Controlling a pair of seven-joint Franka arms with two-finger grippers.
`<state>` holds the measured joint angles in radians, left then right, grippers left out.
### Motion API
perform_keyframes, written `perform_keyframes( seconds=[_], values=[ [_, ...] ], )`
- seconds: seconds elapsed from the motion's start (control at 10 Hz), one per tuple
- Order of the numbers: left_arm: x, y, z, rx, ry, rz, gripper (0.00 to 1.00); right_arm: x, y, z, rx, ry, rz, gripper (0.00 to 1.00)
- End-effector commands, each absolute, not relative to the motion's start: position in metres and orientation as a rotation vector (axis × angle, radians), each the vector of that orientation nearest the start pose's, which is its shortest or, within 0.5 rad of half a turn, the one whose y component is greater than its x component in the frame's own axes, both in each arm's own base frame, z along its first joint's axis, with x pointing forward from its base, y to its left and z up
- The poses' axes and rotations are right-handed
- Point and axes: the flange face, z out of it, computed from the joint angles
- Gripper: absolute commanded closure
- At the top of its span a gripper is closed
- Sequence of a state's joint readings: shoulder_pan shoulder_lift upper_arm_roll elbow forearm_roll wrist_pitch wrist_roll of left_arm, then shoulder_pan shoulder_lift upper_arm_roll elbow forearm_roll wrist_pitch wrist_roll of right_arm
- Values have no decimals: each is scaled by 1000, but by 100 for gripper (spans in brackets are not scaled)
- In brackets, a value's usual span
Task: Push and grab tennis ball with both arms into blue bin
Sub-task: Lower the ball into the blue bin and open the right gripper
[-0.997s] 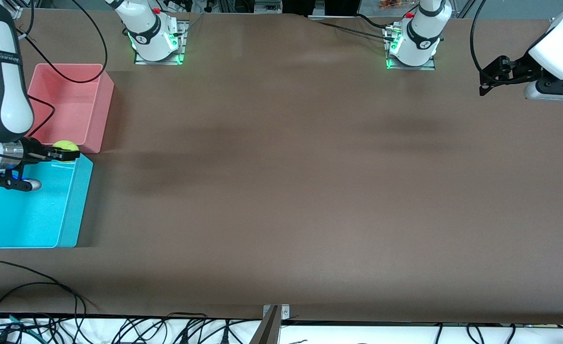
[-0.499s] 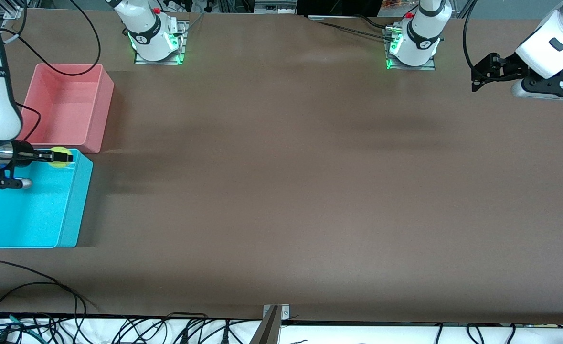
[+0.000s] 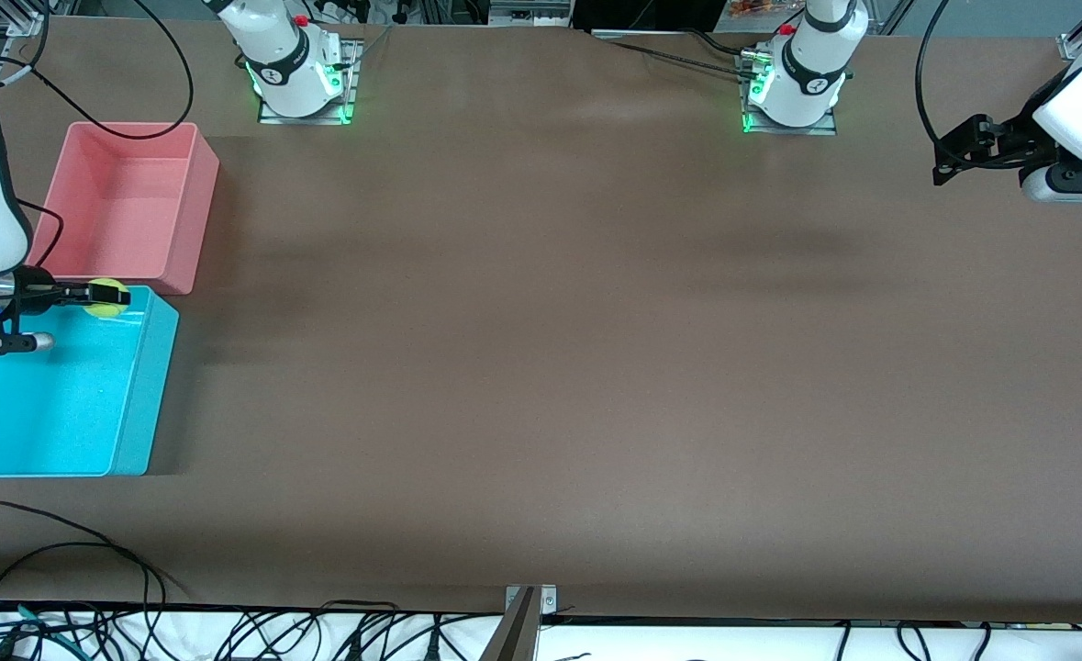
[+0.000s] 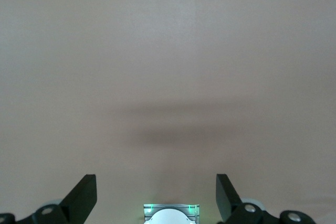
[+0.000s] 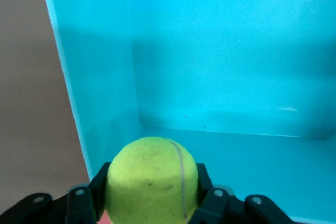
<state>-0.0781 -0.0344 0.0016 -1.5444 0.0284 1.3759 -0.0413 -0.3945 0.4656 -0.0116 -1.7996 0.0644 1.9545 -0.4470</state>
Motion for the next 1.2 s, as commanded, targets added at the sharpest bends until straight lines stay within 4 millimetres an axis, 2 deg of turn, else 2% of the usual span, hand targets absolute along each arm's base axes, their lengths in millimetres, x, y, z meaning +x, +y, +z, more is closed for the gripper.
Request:
perform_keyframes(
  seconds=[0.0, 0.1, 0.2, 0.3, 0.4, 0.8, 0.9, 1.1],
  values=[
    [523, -37, 643, -3086, 46, 207, 0, 559, -255, 244, -2918, -91, 353, 64],
    [524, -40, 643, -3088, 58, 207, 0, 560, -254, 239, -2920, -101, 349, 63],
    [524, -41, 649, -3088, 62, 186, 0, 559, -255, 234, -2916, -109, 354, 56],
    [524, -43, 650, -3088, 69, 183, 0, 558, -255, 220, -2902, -164, 363, 1],
    [524, -43, 650, -3088, 69, 183, 0, 553, -264, 216, -2892, -177, 365, 0],
    [525, -39, 648, -3087, 62, 188, 0, 554, -265, 225, -2893, -190, 354, 0],
    [526, -39, 646, -3086, 64, 193, 0, 555, -264, 234, -2889, -196, 357, 0],
    [526, -39, 646, -3086, 62, 193, 0, 563, -261, 264, -2899, -194, 346, 0]
  ],
)
